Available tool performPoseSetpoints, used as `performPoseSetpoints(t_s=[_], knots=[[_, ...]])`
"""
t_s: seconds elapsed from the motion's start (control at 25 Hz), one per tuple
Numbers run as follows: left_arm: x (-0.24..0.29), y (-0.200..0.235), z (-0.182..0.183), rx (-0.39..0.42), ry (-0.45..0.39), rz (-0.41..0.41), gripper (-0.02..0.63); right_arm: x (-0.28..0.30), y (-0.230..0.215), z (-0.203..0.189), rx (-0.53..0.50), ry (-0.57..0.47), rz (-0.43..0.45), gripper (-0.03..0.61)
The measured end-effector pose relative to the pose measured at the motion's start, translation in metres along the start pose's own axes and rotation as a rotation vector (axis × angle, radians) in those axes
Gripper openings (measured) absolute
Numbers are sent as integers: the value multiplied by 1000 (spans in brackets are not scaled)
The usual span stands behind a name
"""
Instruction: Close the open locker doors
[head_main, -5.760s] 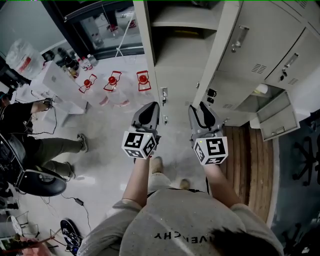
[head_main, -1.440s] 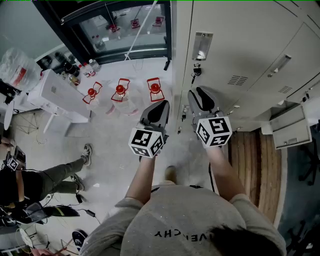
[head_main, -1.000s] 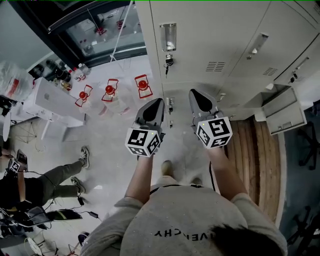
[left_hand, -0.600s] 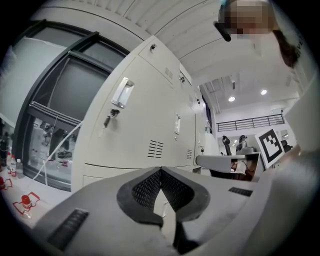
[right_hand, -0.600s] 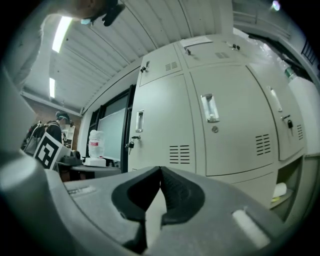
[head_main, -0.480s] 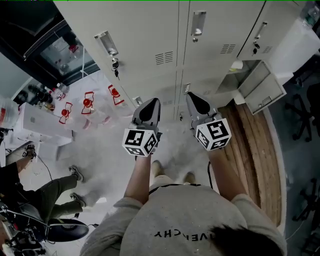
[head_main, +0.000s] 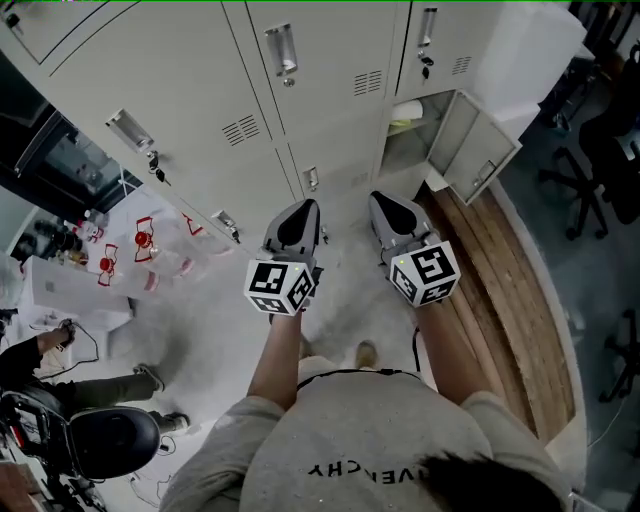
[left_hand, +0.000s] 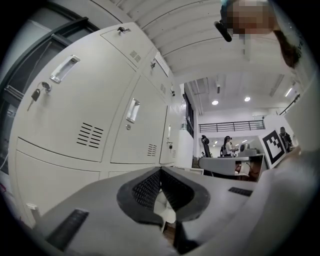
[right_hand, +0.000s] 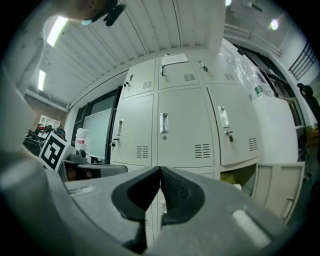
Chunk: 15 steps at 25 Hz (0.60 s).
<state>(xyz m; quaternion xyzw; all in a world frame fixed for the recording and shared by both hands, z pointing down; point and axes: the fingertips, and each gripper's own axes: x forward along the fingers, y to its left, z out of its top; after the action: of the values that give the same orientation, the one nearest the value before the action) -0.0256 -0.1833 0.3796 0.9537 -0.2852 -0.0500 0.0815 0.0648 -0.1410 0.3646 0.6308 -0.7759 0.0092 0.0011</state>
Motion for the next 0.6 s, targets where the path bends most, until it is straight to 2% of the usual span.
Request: performPoseSetpoints(t_s=[0.36, 0.6], knots=[[41, -87, -25, -11, 6, -88, -2, -74, -61, -8, 33, -1, -65, 0], [65, -125, -40, -9, 34, -154, -2, -101, -94, -12, 35, -6, -123, 8]])
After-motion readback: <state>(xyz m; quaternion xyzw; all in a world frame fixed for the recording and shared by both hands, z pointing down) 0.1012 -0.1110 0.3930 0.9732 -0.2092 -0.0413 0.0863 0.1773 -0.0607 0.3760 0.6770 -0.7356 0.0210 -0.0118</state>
